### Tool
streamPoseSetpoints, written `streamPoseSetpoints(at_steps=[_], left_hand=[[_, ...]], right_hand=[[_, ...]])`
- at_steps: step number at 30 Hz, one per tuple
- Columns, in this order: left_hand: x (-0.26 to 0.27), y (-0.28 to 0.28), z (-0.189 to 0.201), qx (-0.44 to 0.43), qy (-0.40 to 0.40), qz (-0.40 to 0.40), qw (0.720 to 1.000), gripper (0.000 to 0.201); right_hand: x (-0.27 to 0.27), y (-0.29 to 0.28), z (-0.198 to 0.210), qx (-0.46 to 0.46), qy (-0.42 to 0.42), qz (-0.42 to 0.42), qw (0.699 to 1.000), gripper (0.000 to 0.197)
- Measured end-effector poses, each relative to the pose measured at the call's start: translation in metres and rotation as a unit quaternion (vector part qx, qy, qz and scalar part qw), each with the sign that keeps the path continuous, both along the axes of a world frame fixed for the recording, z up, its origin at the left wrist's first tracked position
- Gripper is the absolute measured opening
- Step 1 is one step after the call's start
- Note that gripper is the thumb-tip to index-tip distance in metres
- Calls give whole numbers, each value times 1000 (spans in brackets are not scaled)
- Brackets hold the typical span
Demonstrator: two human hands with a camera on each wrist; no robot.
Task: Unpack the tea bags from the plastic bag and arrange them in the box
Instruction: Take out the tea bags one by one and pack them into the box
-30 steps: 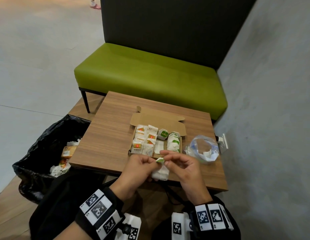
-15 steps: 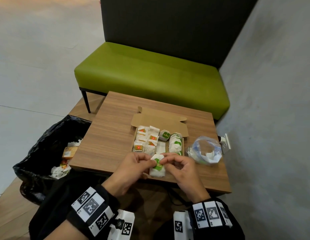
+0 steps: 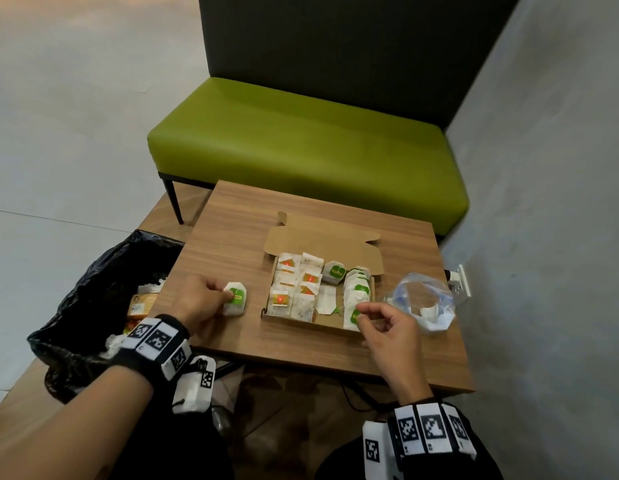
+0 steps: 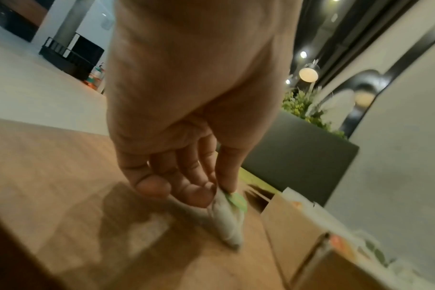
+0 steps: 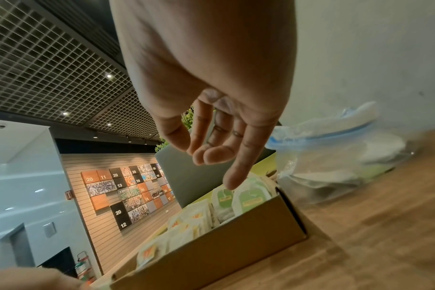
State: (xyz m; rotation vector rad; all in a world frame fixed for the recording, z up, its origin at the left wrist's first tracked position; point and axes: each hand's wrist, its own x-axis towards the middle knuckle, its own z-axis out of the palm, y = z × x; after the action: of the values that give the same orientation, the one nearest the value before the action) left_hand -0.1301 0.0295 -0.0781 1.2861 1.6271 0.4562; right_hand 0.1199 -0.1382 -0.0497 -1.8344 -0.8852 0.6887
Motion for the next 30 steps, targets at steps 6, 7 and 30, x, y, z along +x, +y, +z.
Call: streamPoseSetpoints(at_steps=[6, 7, 30], left_hand=[[5, 10, -12, 78, 163, -73, 981, 13], [6, 9, -12, 90, 204, -89, 971, 24], [170, -33, 7, 315, 428, -485, 695, 21]], right_hand=[[-6, 3, -6, -9, -8, 14, 1000, 22], [-6, 3, -6, -10, -8, 16, 1000, 23], [20, -9, -17, 27, 9, -37, 999, 11]])
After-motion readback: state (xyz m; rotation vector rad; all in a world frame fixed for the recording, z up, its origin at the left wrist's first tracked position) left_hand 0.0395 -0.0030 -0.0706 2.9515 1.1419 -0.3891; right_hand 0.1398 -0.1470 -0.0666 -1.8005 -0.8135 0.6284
